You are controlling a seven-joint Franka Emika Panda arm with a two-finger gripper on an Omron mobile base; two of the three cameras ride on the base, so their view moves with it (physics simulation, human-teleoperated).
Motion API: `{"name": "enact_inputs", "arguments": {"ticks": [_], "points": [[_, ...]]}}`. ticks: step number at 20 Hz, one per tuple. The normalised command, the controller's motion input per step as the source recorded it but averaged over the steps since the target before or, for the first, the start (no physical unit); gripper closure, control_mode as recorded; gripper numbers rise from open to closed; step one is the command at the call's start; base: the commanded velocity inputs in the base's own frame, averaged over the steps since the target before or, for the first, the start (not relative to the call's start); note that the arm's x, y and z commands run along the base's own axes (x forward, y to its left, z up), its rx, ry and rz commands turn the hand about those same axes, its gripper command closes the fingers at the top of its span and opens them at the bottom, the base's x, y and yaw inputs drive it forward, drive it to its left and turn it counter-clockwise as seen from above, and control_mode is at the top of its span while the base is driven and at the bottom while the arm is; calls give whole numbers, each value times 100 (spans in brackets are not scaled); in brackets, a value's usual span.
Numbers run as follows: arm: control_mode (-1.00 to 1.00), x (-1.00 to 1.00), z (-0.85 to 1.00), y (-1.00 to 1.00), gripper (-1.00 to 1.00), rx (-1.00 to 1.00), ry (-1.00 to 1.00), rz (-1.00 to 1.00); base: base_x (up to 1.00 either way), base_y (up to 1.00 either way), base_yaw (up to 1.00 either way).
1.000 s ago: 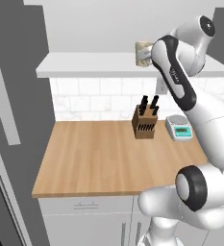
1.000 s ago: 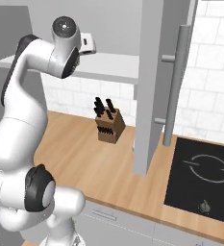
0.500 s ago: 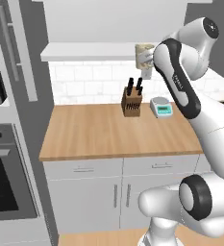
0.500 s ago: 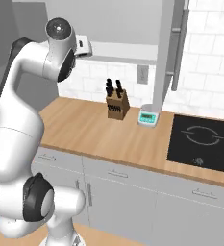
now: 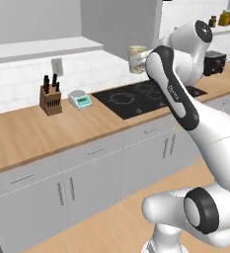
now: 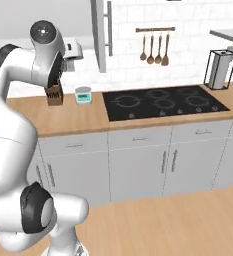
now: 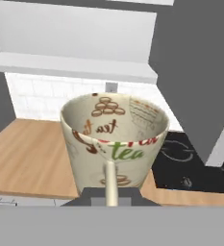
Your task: Gather all objects into one cabinet and sort the glasses and bowls to opposite sides.
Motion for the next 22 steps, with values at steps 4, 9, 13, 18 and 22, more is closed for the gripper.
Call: {"name": "enact_inputs", "arguments": {"ticks": [4,9,13,18,22], "points": [[100,0,0,0,100,0,0,0,-62,0,-82],[100,0,0,0,100,0,0,0,-65,0,-80],[100,0,0,0,100,0,0,0,-36,-8,-68],[100,0,0,0,100,0,0,0,34,-79,-45],[100,0,0,0,100,0,0,0,47,-100,-52]]}}
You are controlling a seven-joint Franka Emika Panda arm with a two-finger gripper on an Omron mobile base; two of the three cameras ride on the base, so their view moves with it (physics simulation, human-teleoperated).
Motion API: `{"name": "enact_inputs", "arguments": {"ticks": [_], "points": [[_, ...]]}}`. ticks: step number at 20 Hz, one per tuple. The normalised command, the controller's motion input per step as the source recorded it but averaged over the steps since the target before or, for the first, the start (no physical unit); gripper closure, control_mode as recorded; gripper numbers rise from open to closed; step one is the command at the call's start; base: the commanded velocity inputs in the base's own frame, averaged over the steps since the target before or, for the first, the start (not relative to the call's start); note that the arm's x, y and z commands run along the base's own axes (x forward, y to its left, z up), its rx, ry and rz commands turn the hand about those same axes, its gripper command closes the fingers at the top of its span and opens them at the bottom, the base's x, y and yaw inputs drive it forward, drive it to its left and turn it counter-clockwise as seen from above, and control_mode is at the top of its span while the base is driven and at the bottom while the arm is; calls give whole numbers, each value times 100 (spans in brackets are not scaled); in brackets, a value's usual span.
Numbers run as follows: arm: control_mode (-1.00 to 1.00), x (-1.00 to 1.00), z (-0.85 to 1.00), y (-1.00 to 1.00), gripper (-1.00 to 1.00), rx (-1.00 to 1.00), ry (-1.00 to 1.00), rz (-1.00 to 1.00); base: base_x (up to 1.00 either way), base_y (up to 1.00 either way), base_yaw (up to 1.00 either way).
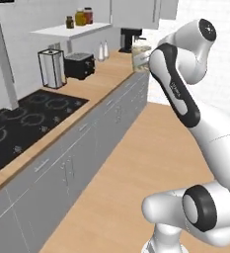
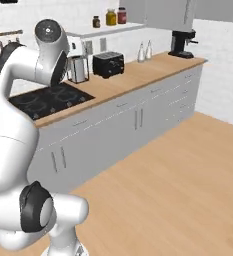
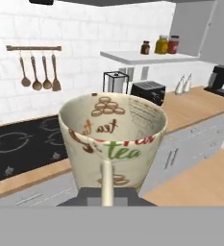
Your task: Gather all objects into one cabinet and sort the glasses and bowls to opposite sides.
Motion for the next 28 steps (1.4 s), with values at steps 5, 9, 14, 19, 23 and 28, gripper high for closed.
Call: {"name": "enact_inputs", "arguments": {"ticks": [5,9,14,19,23,28], "points": [[100,0,0,0,100,0,0,0,51,-100,-61],[100,0,0,0,100,0,0,0,84,-84,-42],[100,0,0,0,100,0,0,0,100,-32,-1],[100,0,0,0,100,0,0,0,100,-14,0],[100,0,0,0,100,0,0,0,100,-12,0],[100,0,0,0,100,0,0,0,100,-1,0]]}}
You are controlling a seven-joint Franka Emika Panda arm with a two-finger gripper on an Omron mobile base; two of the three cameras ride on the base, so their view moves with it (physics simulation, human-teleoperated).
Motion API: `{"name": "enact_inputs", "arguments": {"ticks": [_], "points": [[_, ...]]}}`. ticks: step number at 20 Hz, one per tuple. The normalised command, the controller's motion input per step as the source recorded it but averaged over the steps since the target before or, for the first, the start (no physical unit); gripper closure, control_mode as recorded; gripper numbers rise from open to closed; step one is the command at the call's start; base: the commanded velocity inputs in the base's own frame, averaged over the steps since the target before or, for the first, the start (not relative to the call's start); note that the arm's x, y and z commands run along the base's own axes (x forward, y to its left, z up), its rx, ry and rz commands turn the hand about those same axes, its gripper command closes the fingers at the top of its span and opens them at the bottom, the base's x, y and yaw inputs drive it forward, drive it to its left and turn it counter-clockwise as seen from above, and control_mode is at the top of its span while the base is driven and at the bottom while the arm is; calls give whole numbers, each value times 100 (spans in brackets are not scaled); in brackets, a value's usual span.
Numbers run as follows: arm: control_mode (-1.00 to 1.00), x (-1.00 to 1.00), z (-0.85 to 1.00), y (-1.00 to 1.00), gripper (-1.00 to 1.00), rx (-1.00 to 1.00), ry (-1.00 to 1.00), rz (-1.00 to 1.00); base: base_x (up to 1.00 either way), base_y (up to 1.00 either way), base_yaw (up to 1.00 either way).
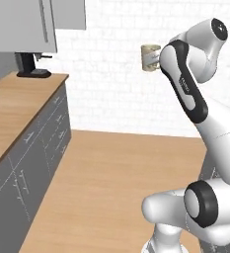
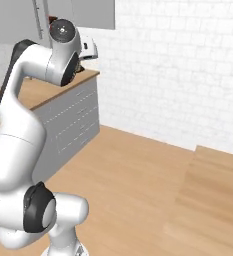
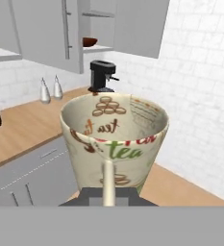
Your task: Gather all objects into one cabinet and sort the glasses and bowls to opposite sides.
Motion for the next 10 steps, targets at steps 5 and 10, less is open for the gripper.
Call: {"name": "enact_inputs", "arguments": {"ticks": [5,10], "points": [[100,0,0,0,100,0,0,0,100,0,0],[100,0,0,0,100,0,0,0,100,0,13]]}}
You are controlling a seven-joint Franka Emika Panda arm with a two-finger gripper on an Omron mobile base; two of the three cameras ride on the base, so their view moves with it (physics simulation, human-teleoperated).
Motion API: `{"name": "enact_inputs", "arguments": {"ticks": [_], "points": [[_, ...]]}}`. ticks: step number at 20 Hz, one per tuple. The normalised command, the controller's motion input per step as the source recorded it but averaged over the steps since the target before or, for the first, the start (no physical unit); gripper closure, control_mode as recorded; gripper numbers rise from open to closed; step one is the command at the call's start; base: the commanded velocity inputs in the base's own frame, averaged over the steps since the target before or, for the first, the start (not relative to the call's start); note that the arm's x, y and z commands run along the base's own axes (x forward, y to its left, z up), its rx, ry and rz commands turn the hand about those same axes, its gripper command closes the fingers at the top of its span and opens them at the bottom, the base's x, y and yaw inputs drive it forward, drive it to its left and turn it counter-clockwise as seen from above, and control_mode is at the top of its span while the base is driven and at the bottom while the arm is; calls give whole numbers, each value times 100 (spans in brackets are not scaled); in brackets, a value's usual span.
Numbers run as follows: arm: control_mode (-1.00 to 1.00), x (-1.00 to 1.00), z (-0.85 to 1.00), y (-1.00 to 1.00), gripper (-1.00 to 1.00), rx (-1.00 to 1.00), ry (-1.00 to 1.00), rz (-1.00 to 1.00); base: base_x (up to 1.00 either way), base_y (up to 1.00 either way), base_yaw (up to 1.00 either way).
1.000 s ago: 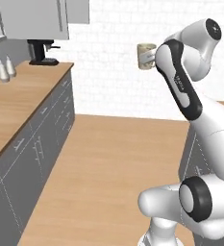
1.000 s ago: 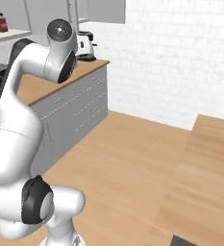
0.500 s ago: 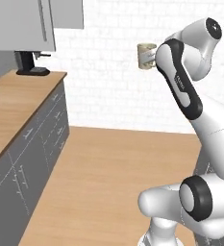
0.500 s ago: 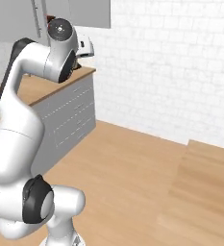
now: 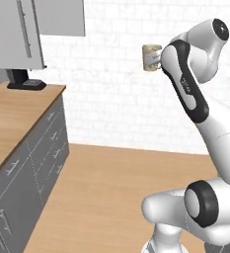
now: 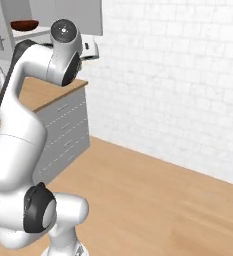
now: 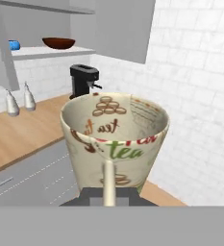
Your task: Gather all objects into one cabinet and sort the glasses and bowls to opposite sides.
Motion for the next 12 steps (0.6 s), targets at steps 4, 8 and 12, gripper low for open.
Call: {"name": "enact_inputs", "arguments": {"ticks": [4,8,12], "points": [[100,0,0,0,100,0,0,0,100,0,28],[100,0,0,0,100,0,0,0,100,0,31],[100,0,0,0,100,0,0,0,90,0,34]]}}
